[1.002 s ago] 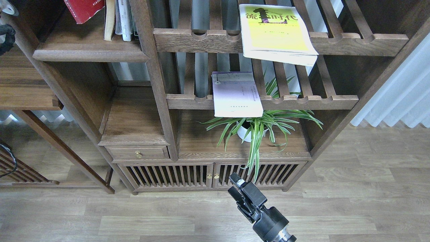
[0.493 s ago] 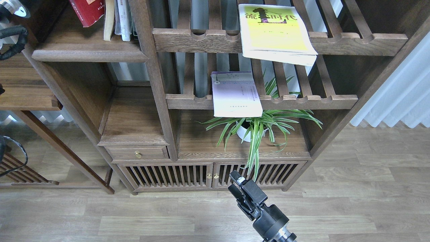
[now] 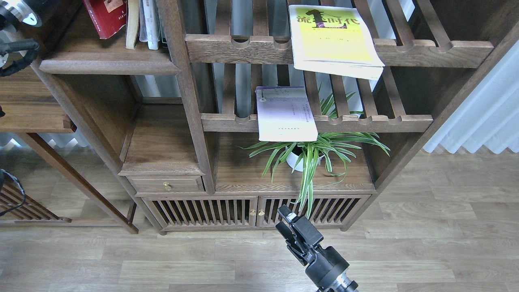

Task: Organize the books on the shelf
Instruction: 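Insert the red book upright into the upper shelf with the left gripper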

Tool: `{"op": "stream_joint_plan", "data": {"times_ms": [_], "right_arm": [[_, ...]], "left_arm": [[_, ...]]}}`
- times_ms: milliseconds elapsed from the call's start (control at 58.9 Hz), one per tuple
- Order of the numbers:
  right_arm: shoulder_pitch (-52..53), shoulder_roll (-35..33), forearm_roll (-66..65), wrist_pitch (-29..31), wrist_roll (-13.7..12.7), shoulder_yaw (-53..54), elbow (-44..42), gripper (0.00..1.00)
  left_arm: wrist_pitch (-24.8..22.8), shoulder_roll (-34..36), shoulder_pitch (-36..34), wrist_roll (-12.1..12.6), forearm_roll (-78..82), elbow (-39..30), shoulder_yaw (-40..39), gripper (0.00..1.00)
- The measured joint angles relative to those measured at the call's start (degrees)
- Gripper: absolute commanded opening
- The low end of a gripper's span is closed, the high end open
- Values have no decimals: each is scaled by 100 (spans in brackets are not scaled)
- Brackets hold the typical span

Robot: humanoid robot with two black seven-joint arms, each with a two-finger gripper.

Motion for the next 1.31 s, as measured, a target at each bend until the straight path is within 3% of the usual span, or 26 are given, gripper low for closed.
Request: {"op": "stream_joint_plan", "data": {"times_ms": [357,1308], "right_arm": [[-3,45,10,0,7,9,39,94],[4,96,91,0,118,29,52,95]], "left_arm": [[-1,200,-4,-395,332,-10,360,4],[-1,245,77,-725,796,-76,606,5]]}}
